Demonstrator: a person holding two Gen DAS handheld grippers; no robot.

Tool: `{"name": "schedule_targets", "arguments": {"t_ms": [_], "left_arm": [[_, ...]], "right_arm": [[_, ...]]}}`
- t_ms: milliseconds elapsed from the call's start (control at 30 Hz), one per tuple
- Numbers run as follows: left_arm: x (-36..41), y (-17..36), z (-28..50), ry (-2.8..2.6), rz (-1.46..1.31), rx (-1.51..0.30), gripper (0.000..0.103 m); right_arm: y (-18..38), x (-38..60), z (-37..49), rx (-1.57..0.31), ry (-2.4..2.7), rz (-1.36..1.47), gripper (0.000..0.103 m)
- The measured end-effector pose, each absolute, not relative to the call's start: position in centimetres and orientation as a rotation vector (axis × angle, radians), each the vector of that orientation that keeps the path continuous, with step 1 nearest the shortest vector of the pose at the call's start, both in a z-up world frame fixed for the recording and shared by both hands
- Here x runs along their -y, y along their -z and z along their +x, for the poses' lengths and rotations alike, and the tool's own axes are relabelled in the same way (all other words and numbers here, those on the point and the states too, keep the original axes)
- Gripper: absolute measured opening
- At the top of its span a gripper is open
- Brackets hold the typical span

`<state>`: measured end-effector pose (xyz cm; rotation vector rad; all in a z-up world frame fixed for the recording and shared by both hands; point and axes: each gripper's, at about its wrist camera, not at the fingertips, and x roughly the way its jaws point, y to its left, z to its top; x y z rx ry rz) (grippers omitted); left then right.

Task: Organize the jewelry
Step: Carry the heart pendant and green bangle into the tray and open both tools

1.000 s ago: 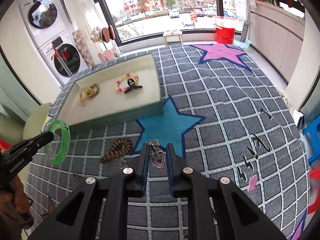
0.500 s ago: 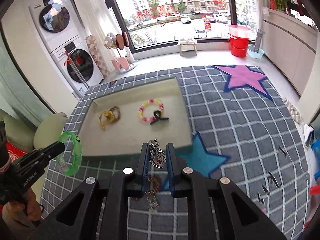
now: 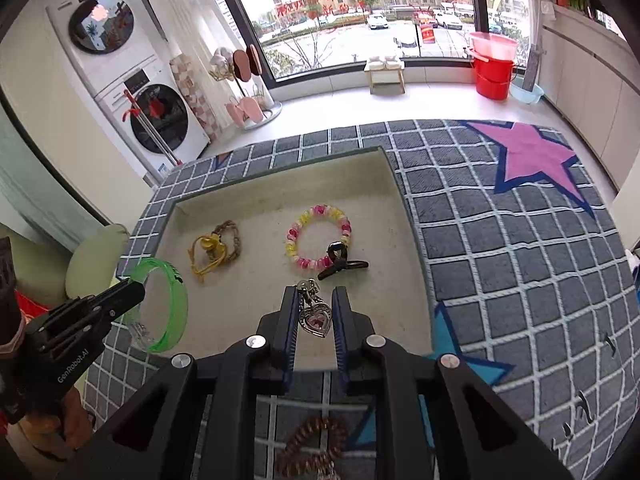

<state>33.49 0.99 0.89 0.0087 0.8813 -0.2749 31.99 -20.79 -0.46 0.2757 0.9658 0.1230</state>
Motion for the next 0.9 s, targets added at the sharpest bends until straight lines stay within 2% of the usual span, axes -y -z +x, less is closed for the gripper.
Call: {"name": "schedule_targets", "arguments": {"t_ms": [400, 900], "left_arm": [[0.4, 3.6, 37.3, 0.258, 0.038, -1.014, 0.022], [1.6, 4.8, 37.9, 0.171, 0.146, -0.968, 0.022]], "right_arm": [[5.0, 21.0, 35.2, -1.052, -0.095, 0.277, 0.018], [6.0, 21.2, 35.7, -1.028, -0.055, 0.232, 0.019]]}}
